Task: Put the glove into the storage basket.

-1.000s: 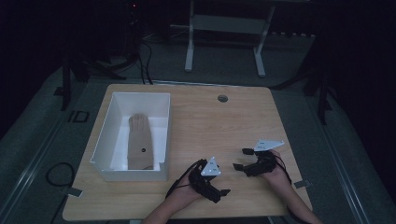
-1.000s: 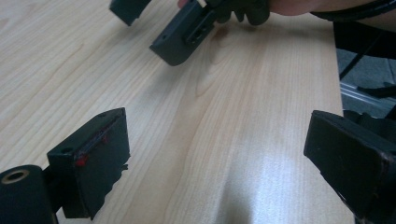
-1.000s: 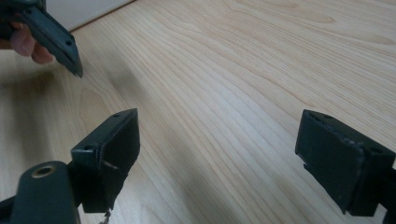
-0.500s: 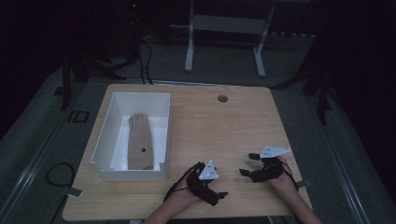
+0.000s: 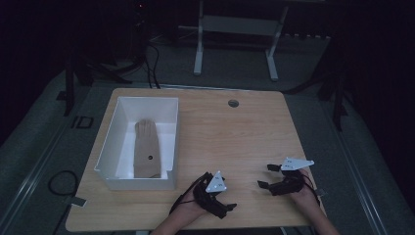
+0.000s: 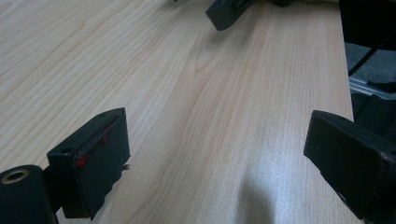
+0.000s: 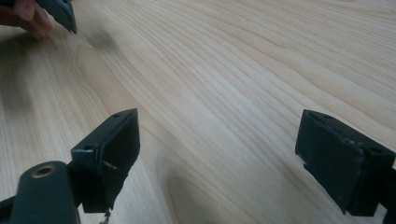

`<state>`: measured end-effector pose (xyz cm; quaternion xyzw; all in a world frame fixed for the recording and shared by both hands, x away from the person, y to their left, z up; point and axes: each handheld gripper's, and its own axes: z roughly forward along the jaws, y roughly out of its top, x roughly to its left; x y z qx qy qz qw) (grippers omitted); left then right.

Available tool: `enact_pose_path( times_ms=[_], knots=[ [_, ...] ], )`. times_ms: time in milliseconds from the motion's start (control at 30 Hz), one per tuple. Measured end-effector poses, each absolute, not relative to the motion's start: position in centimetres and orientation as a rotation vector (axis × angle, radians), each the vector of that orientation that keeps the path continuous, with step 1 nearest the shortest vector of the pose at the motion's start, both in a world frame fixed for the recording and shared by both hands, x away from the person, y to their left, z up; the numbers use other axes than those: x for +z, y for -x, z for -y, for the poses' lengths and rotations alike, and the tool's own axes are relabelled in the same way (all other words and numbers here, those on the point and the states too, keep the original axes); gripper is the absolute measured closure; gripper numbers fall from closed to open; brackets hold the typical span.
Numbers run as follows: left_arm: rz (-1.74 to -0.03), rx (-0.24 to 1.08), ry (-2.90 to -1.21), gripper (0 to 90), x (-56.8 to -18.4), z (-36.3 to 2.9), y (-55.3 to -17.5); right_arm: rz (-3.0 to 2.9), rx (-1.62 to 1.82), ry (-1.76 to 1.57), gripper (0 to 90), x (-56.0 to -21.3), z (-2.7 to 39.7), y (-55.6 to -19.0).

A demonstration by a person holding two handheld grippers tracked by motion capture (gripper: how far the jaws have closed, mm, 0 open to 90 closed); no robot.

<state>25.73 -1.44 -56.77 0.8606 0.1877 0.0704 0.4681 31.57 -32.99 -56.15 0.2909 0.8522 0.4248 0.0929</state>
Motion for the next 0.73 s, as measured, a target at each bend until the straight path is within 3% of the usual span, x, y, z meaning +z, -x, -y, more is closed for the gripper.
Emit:
enact_pose_path(
  times_ms=[733],
  knots=[
    [-0.473, 0.206, -2.062, 7.3, -57.1, 0.3, -25.3, -2.476, 1.257, -0.909, 13.8, -56.1, 34.6, -31.2]
  ],
)
